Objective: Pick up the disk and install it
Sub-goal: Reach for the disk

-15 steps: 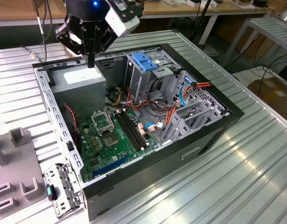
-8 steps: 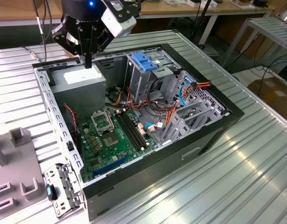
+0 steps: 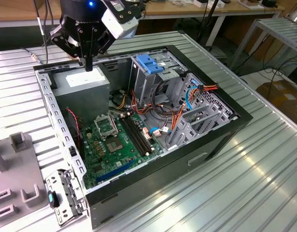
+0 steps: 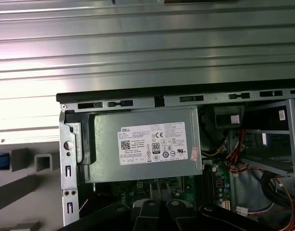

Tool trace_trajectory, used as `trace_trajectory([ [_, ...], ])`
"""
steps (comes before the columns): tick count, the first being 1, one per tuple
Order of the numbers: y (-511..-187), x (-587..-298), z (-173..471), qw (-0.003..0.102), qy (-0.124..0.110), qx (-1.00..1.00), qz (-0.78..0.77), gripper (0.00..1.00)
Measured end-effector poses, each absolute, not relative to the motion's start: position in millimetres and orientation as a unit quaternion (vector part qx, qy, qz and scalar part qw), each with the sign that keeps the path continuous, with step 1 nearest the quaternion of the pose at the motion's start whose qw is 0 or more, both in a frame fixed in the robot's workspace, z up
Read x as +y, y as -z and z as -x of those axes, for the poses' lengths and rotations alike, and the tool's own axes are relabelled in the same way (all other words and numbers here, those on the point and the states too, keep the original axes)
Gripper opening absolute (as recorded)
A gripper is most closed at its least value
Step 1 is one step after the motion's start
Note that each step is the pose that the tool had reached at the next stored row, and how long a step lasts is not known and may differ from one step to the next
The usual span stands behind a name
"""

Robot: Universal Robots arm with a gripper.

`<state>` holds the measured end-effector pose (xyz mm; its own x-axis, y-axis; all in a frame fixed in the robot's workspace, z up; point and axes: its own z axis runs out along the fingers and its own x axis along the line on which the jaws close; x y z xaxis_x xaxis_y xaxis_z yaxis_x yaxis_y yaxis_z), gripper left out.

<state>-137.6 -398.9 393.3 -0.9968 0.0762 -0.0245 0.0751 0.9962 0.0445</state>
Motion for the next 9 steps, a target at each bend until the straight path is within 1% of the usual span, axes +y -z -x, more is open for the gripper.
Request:
trace_trajectory([
  [9,-393.3,-398.9,142.0,0.013,-0.022,0.999,-0.038,0.11],
])
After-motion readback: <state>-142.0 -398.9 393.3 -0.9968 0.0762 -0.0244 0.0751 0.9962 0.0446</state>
